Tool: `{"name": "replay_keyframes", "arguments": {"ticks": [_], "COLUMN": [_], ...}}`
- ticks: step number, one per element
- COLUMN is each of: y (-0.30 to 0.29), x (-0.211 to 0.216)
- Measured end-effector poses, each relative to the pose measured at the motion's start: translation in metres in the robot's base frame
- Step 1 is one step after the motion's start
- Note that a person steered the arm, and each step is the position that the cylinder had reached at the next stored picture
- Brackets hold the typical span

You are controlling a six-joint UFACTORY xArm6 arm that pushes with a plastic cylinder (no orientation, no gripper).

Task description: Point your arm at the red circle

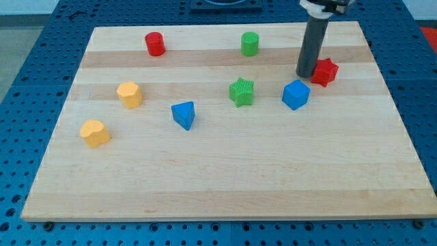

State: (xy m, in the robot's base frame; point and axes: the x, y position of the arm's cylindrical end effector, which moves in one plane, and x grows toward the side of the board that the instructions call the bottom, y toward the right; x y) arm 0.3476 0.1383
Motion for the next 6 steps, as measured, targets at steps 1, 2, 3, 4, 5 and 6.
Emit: {"name": "replay_keyframes", "arguments": {"ticks": [1, 2, 3, 4, 5, 6], "y": [-0.062, -0.141, -0.226, -0.293, -0.33, -0.348], "x": [0.0, 0.0, 0.0, -0.016, -0.054, -0.087]}}
